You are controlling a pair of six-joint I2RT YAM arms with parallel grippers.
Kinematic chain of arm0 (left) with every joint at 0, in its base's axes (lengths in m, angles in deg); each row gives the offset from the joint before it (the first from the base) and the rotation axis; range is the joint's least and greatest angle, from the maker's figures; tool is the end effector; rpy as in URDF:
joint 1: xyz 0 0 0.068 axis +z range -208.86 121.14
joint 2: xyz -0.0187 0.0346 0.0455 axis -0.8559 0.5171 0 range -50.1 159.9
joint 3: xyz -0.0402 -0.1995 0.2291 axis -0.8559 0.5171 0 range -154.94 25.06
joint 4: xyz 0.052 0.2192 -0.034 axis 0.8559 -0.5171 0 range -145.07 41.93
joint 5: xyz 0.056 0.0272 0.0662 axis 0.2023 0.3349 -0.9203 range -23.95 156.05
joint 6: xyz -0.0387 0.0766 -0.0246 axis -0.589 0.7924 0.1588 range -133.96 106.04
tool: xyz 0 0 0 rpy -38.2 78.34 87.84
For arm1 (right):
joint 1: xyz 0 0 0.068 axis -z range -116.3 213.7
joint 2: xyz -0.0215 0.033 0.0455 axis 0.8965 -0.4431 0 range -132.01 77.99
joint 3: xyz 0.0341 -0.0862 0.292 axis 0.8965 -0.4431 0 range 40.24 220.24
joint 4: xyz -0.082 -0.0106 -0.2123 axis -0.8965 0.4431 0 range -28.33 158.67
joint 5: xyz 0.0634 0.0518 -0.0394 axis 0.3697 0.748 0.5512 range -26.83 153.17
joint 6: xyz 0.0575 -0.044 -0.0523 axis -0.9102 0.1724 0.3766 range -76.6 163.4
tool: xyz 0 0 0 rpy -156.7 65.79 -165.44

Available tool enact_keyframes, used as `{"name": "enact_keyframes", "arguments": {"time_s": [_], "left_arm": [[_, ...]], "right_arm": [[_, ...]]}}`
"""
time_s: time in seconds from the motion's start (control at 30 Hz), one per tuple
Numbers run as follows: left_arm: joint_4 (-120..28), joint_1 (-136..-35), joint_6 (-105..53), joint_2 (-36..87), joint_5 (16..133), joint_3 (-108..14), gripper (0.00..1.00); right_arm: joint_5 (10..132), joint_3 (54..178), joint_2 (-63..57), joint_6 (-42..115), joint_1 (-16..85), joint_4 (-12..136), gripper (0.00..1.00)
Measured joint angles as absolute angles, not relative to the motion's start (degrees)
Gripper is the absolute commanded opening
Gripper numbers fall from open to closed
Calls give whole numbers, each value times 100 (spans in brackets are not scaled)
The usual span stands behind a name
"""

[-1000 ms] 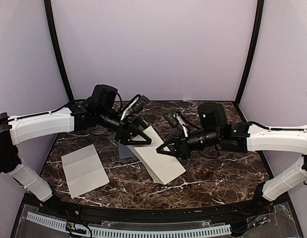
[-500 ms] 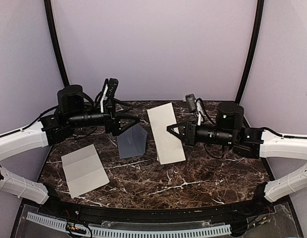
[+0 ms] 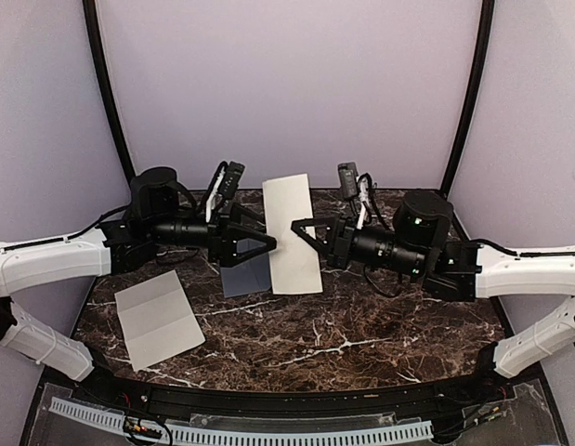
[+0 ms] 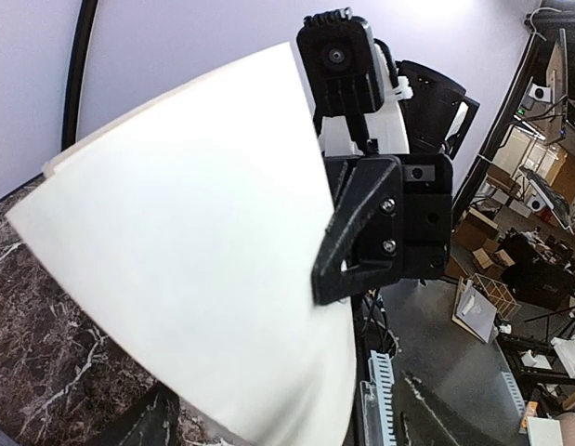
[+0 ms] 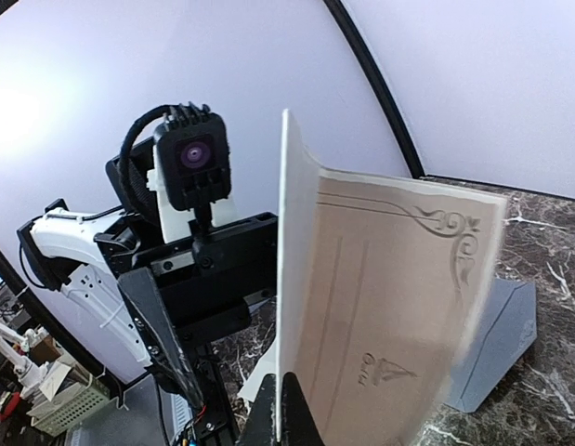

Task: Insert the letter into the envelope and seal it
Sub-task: Fold the letter.

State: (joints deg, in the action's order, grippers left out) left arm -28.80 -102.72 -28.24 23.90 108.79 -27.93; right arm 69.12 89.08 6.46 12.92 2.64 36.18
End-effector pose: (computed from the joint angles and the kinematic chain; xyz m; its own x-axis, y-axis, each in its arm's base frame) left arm 0.1692 -0.2373 0.3777 -0.2674 0.0058 -0.9636 0.9618 0.0628 -0.2665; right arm 0.1350 0.2614 0.3790 -0.4465 0.2351 -0.8633 -0.8054 0.3148 0.5022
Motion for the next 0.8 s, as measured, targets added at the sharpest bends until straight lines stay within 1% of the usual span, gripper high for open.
{"name": "enact_keyframes", "arguments": {"time_s": [0.23, 0.3, 0.4, 0.53, 0.7, 0.8], "left_arm": [[-2882, -10300, -2853, 2462, 10918, -2793, 67], [-2882, -10300, -2868, 2462, 10927, -2793, 61], [-2854, -10300, -2881, 2462, 11021, -2793, 59], [-2670, -10302, -2992, 2462, 11303, -2791, 51], [-2347, -10302, -3215, 2462, 11692, -2769, 35], [-2242, -10300, -3250, 2462, 11784, -2736, 30]], "right_arm": [[6842, 9056, 471, 1522, 30, 3587, 0], [6825, 9056, 471, 1550, 32, 3557, 0], [6781, 9056, 473, 1572, 32, 3502, 0], [6738, 9056, 484, 1592, 30, 3487, 0], [6733, 9056, 484, 1592, 32, 3487, 0], [6707, 9056, 482, 1592, 32, 3489, 0]]}}
